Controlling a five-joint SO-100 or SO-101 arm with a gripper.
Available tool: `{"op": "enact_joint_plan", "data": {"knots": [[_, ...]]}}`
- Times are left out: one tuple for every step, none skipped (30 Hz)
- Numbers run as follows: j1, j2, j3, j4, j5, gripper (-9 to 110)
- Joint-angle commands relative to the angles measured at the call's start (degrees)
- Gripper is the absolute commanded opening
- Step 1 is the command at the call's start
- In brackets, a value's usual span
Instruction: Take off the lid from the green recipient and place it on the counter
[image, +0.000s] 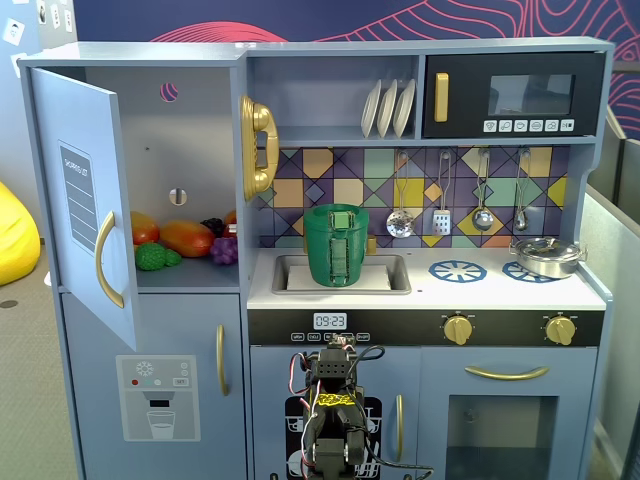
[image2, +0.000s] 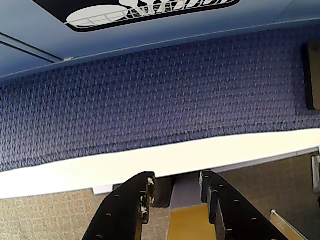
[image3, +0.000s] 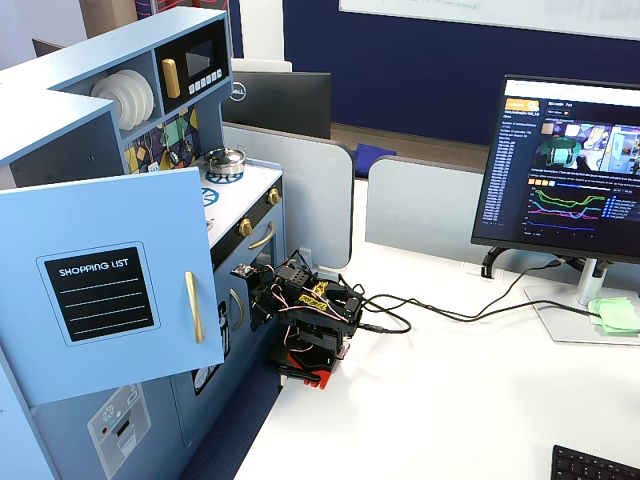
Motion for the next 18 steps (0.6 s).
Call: {"op": "enact_joint_plan", "data": {"knots": [[-1.5,-0.4,-0.2,10.1,-5.5,0],[-1.5,-0.4,-0.2,10.1,-5.5,0],[-1.5,-0.4,-0.2,10.1,-5.5,0],[-1.5,-0.4,-0.2,10.1,-5.5,0],[-1.5,-0.4,-0.2,10.1,-5.5,0],[-1.5,-0.4,-0.2,10.1,-5.5,0],[-1.5,-0.4,-0.2,10.1,-5.5,0],[-1.5,-0.4,-0.2,10.1,-5.5,0],[-1.5,-0.4,-0.2,10.1,-5.5,0],[-1.5,-0.4,-0.2,10.1,-5.5,0],[-1.5,-0.4,-0.2,10.1,-5.5,0],[-1.2,-0.4,-0.2,10.0,-6.0,0],[-0.6,-0.4,-0.2,9.6,-7.8,0],[0.4,-0.4,-0.3,8.3,-9.8,0],[1.7,-0.4,-0.6,5.8,-11.4,0],[3.0,-0.4,-1.8,2.6,-12.3,0],[3.8,-0.4,-3.8,-0.2,-12.4,0],[4.5,-0.4,-6.1,-3.1,-12.5,0]]}}
